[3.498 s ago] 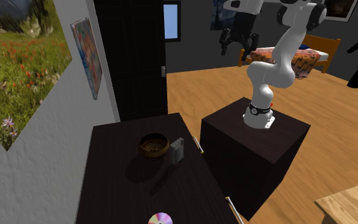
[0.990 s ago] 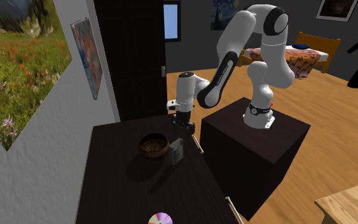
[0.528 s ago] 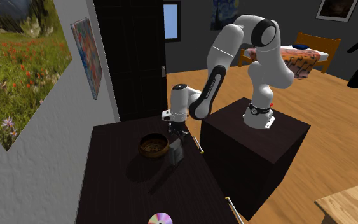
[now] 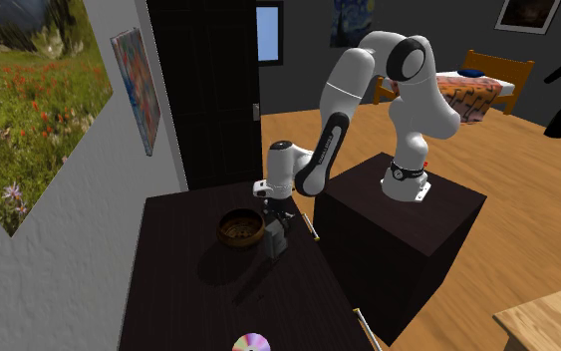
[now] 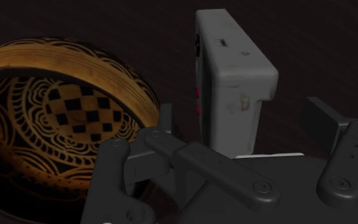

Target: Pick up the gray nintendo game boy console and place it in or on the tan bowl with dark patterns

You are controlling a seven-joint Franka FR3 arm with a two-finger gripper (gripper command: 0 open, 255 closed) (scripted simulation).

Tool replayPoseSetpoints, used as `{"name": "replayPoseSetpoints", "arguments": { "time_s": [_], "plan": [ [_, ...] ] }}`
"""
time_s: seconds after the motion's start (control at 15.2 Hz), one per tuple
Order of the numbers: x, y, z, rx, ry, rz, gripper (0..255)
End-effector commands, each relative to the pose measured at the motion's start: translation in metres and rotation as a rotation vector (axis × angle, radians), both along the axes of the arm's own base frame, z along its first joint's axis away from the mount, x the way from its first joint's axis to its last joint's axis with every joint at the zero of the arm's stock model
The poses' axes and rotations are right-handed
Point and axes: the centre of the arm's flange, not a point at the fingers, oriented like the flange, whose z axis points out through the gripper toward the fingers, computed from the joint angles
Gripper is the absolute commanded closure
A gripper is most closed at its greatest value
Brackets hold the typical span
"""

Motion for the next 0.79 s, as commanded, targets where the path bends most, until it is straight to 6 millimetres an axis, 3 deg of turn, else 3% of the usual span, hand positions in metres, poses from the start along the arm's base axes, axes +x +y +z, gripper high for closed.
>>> {"name": "replayPoseSetpoints", "arguments": {
  "time_s": [0.0,0.2,0.26,0.73],
  "plan": [
    [0.0002,0.0001,-0.0003,0.0,0.0,0.0,0],
    [0.0001,0.0001,-0.0003,0.0,0.0,0.0,0],
    [0.0001,0.0001,-0.0003,0.0,0.0,0.0,255],
    [0.0015,-0.0002,-0.0007,0.0,0.0,0.0,255]
  ]
}}
